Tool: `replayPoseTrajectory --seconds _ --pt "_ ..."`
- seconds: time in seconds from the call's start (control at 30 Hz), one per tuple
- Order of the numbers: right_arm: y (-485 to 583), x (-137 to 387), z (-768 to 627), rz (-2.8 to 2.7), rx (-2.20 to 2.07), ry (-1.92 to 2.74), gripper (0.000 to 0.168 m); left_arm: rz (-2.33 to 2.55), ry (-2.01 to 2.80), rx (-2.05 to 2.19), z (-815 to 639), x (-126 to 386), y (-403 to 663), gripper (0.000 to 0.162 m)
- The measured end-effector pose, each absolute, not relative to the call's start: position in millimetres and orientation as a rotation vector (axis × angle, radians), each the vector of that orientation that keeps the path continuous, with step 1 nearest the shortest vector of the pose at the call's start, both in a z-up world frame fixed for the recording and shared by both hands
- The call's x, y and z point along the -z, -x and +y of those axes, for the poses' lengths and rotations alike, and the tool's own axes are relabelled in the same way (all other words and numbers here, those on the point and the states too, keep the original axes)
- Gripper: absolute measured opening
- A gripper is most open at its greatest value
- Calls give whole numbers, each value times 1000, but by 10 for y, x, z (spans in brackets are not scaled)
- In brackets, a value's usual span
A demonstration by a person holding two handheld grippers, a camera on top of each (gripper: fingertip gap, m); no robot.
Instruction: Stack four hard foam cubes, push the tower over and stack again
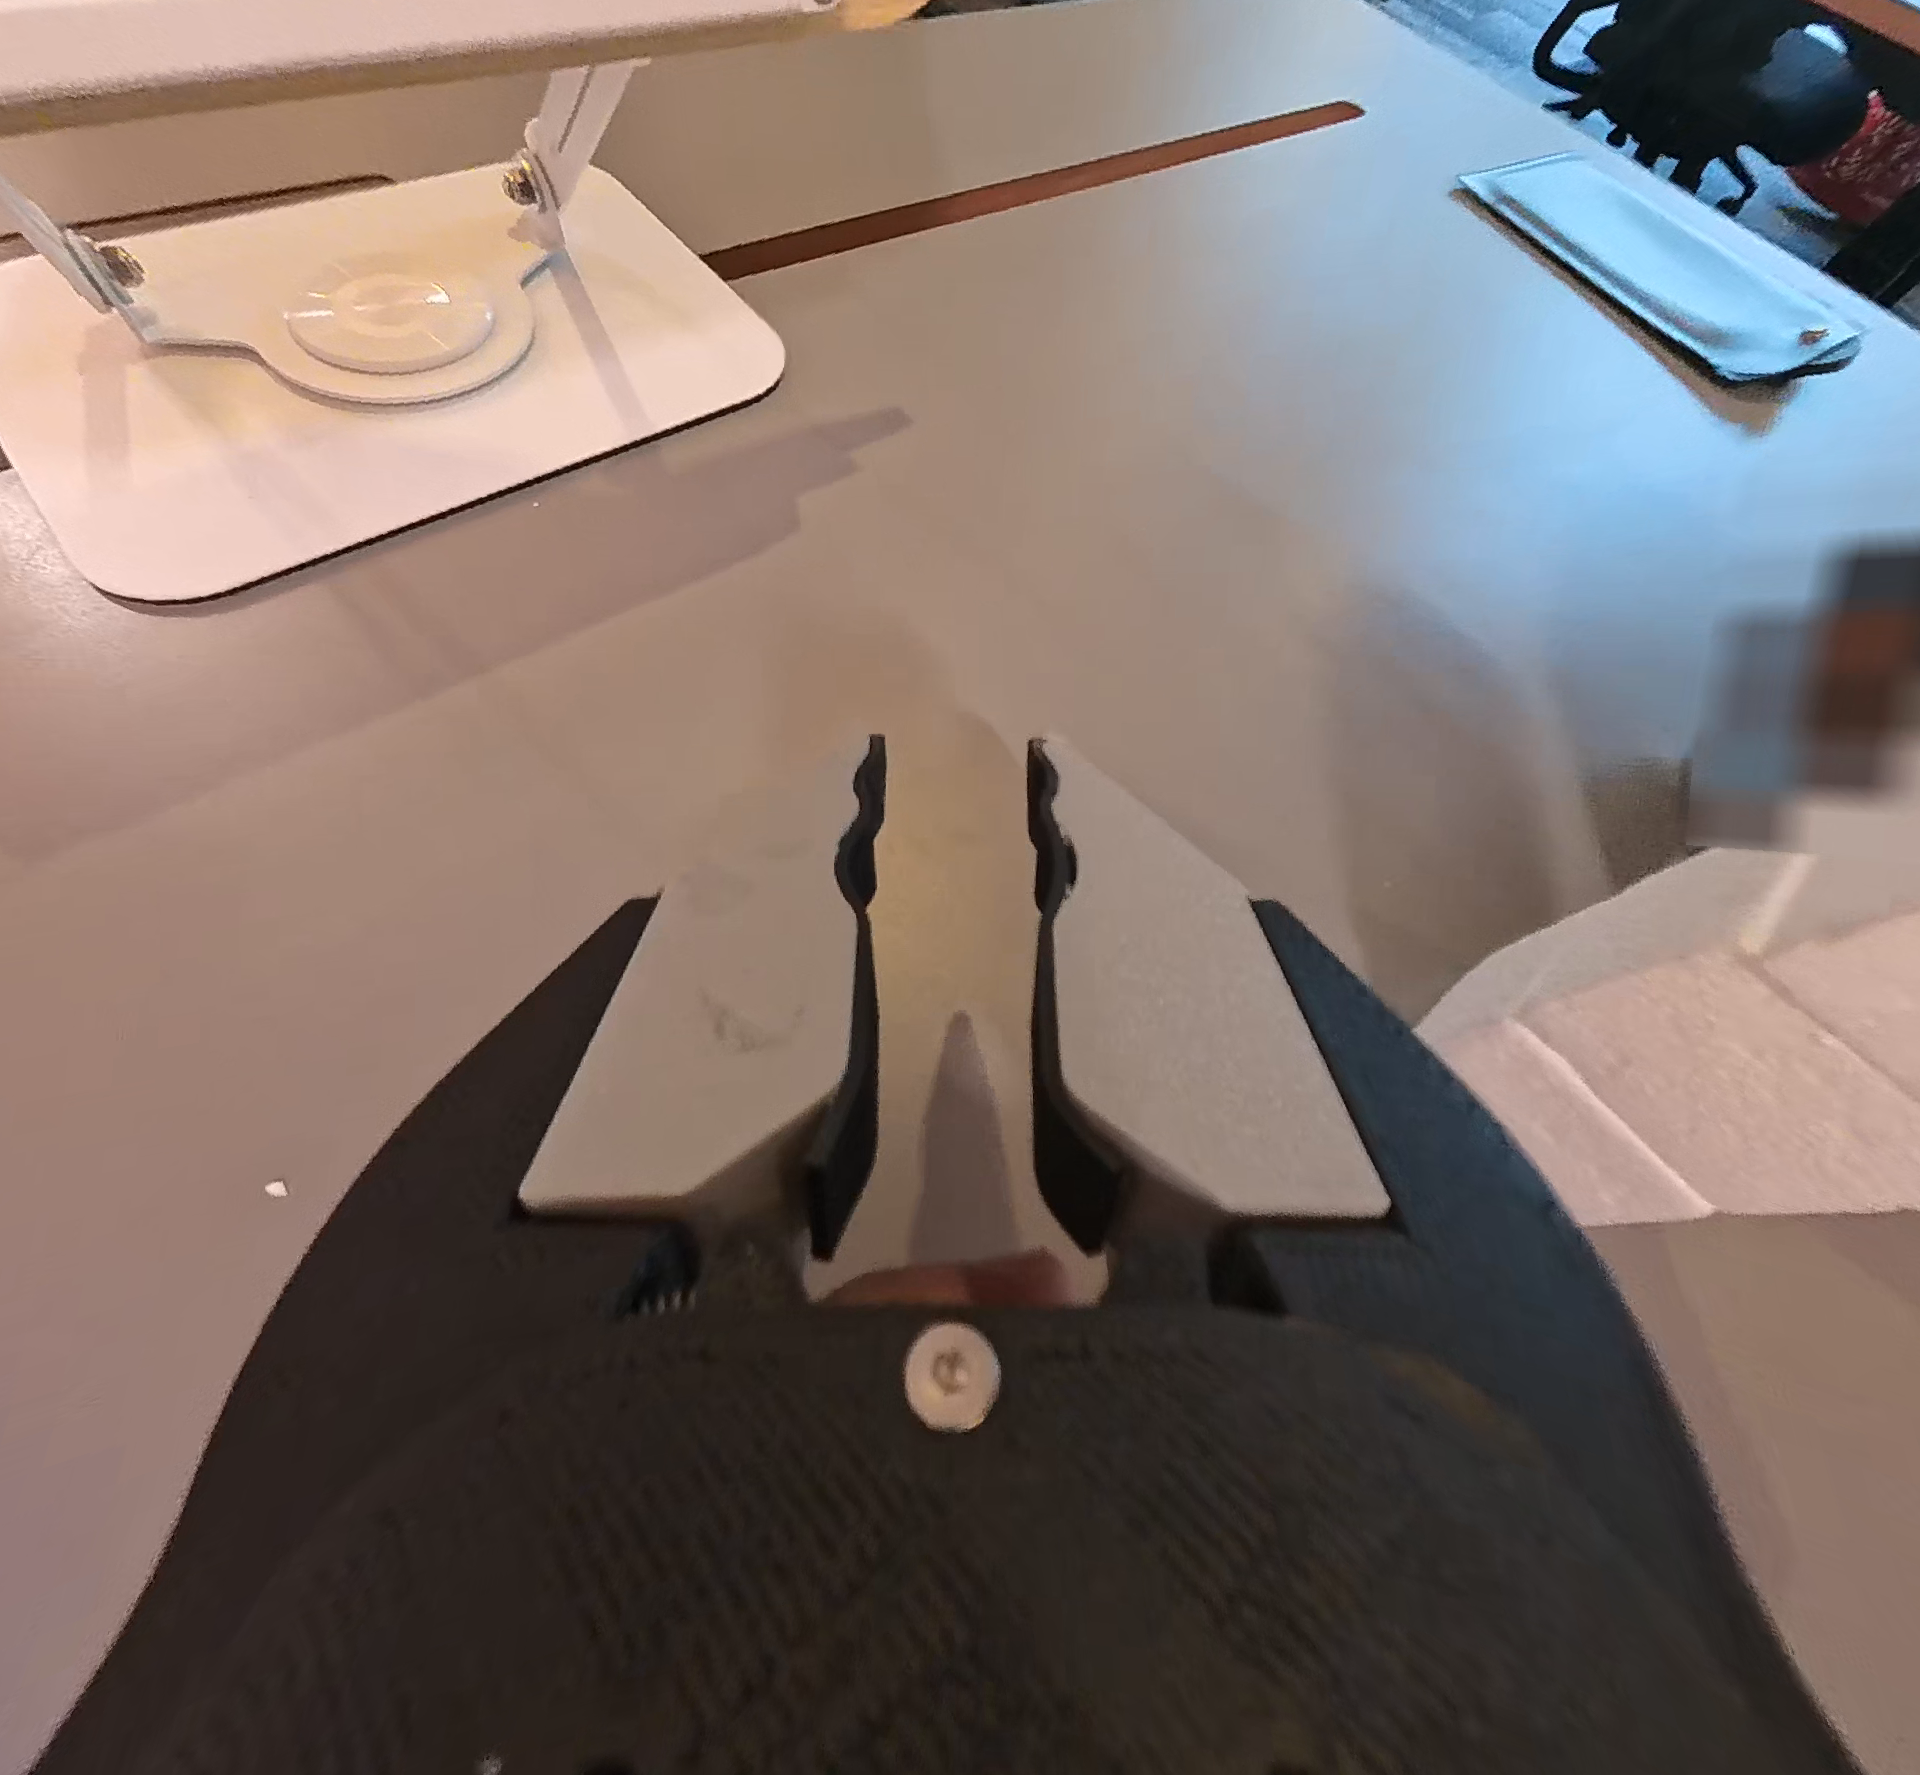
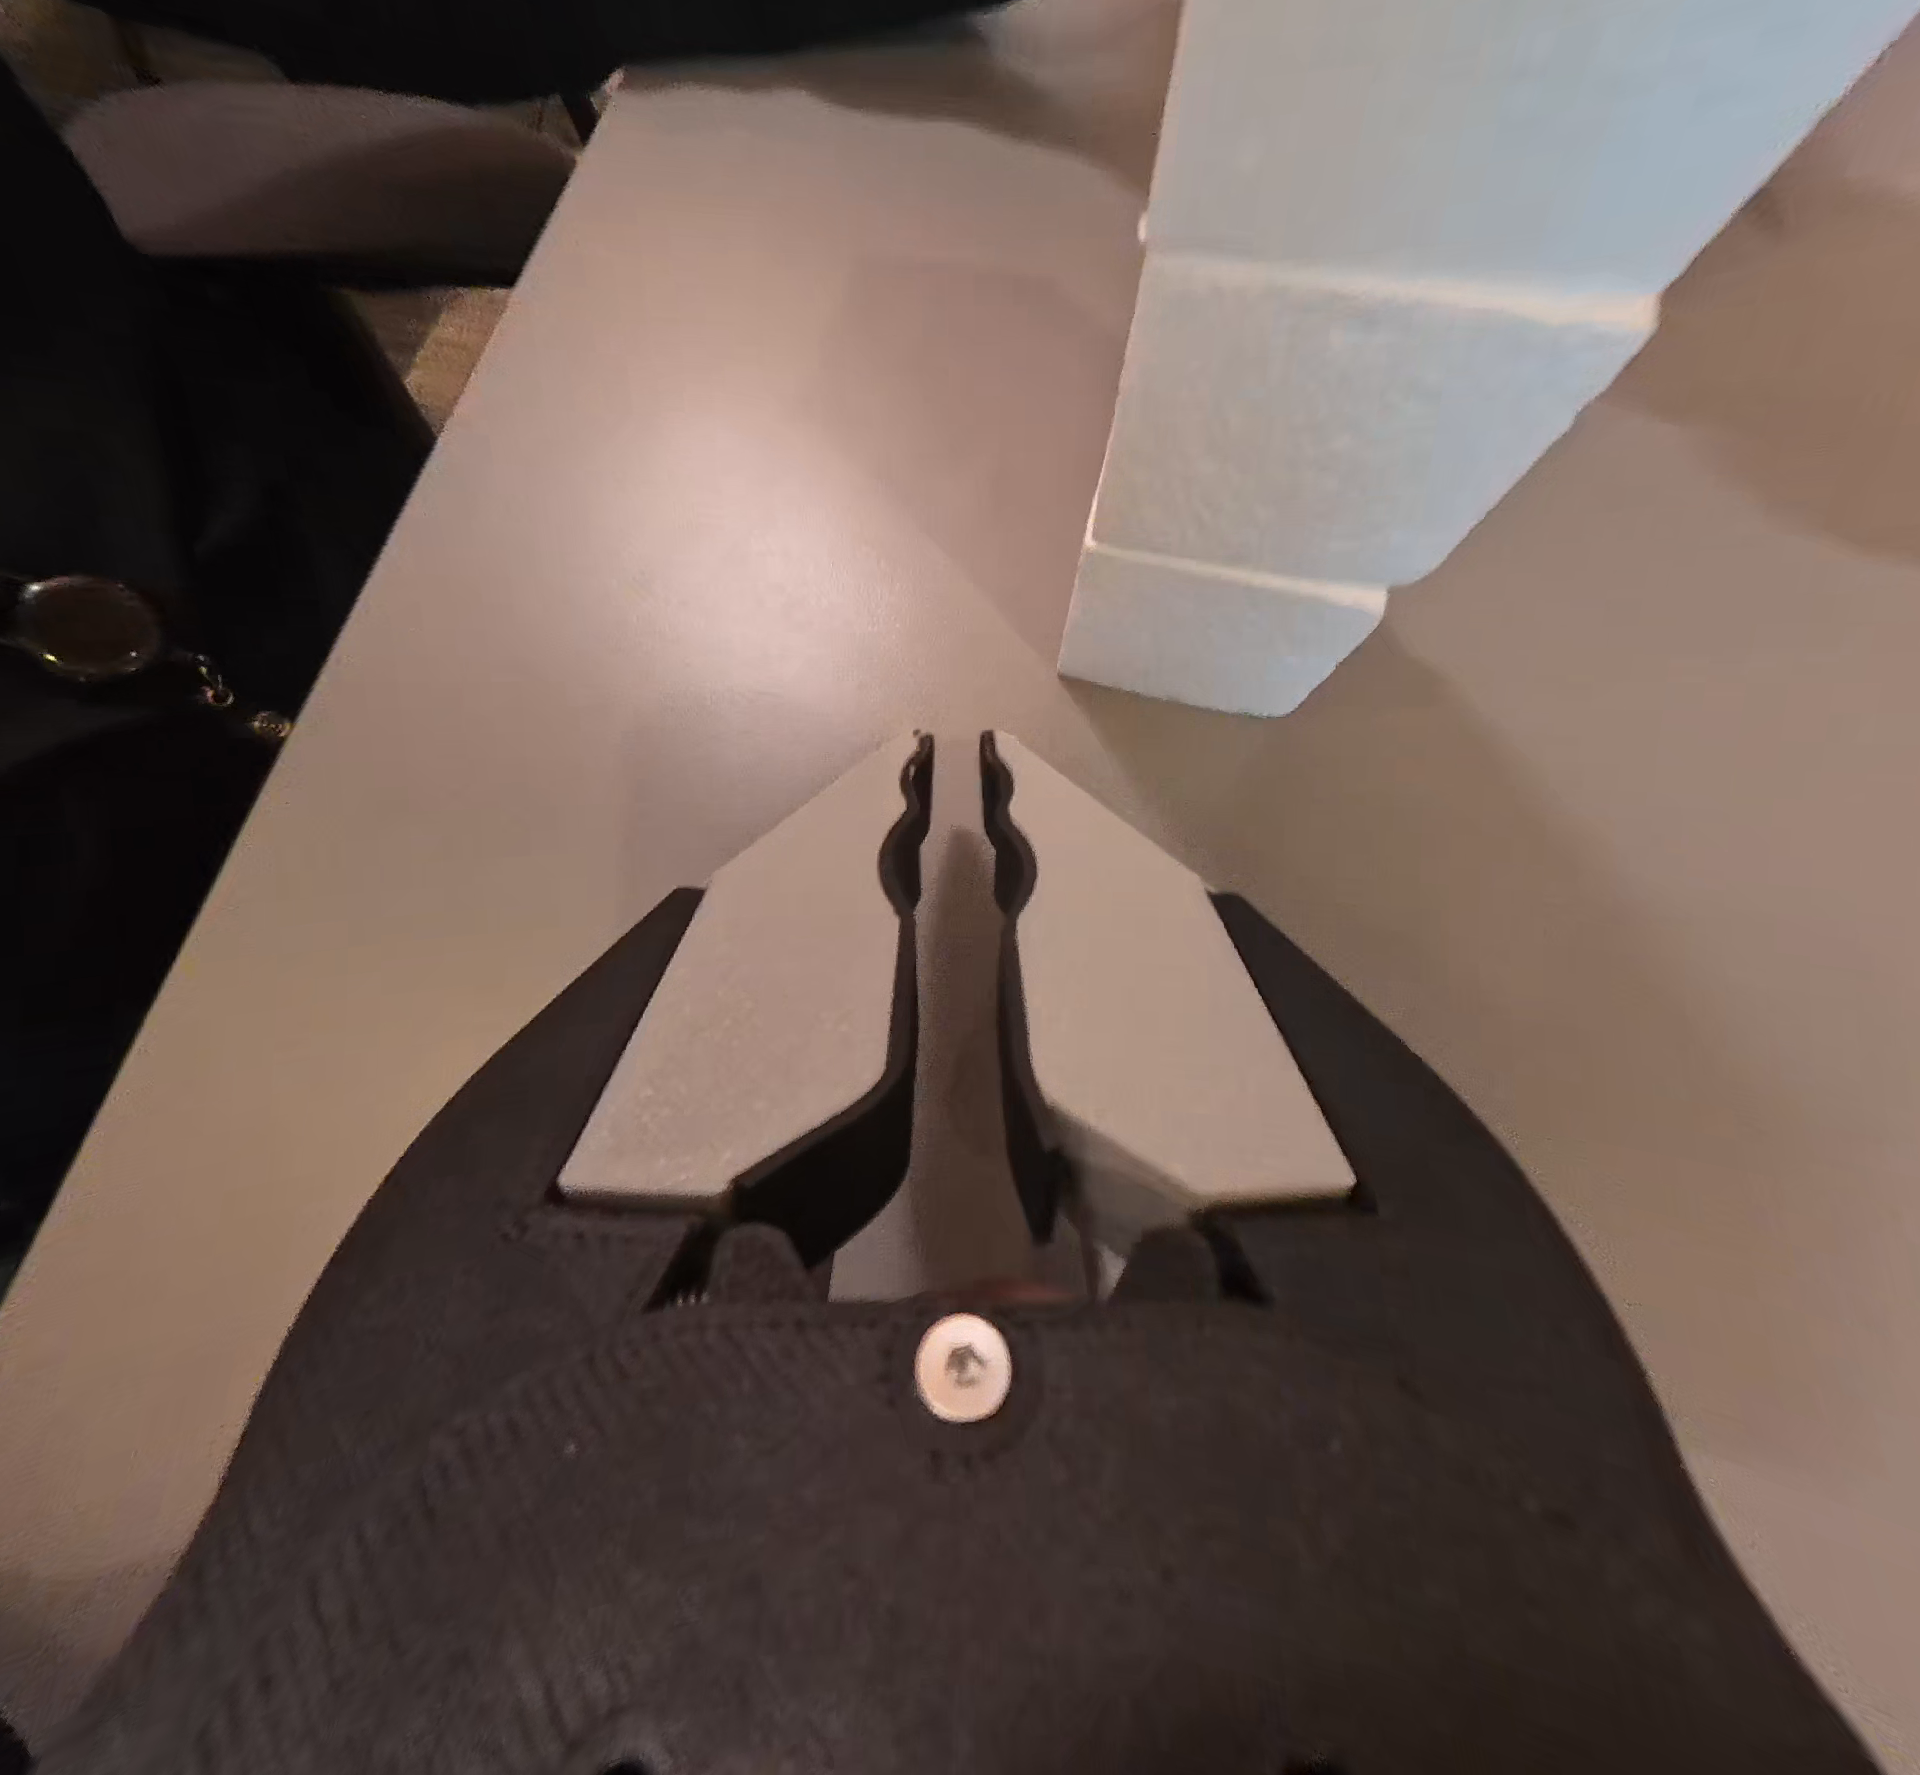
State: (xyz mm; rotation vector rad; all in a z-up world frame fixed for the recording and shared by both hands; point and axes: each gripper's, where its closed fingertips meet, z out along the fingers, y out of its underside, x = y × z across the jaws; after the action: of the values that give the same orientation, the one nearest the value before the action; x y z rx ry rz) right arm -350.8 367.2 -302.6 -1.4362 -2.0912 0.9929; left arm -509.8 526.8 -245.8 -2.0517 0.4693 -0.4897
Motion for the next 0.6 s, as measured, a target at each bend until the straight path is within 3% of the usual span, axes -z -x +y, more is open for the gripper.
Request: replayPoseTrajectory --seconds 0.17,0.6 --pt "3484 3182 3655 -2145 -945 1497 18 487 2071 414 5275 2518 5134 25" --pt "3122 2980 3865 -2061 -819 1520 24 846 1990 550 4535 2668 4910 19"
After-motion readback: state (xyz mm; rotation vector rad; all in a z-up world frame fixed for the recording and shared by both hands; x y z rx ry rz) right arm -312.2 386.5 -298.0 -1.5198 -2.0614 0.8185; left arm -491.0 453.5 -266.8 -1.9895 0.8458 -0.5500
